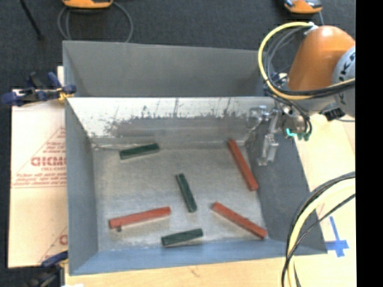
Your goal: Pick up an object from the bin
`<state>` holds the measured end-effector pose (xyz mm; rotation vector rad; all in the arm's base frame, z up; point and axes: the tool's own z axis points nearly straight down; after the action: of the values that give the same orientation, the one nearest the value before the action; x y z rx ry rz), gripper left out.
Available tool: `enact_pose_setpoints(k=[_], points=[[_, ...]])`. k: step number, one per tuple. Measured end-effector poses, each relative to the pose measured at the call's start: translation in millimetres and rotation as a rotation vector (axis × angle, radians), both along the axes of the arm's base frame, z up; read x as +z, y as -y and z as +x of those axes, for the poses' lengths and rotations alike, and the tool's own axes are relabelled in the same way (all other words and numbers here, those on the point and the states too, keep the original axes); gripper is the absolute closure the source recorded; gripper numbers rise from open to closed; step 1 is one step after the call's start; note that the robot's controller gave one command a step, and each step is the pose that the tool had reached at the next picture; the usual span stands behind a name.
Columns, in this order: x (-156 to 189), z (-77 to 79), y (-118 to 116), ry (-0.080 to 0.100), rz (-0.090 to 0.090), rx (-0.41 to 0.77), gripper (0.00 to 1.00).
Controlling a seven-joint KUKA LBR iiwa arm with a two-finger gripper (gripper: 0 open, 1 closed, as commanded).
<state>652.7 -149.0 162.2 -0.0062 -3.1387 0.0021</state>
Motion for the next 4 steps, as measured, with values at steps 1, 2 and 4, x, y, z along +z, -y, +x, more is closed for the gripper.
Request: enact_pose_setpoints(k=[1, 2, 4], points=[[-43, -74.1, -47, -0.001, 0.003, 0.149, 0.0], [-91, -177.6, -129, 0.015, 0.002, -0.09, 0.0], [-90, -172.2, -201, 0.02, 0.002, 0.183, 0.0]])
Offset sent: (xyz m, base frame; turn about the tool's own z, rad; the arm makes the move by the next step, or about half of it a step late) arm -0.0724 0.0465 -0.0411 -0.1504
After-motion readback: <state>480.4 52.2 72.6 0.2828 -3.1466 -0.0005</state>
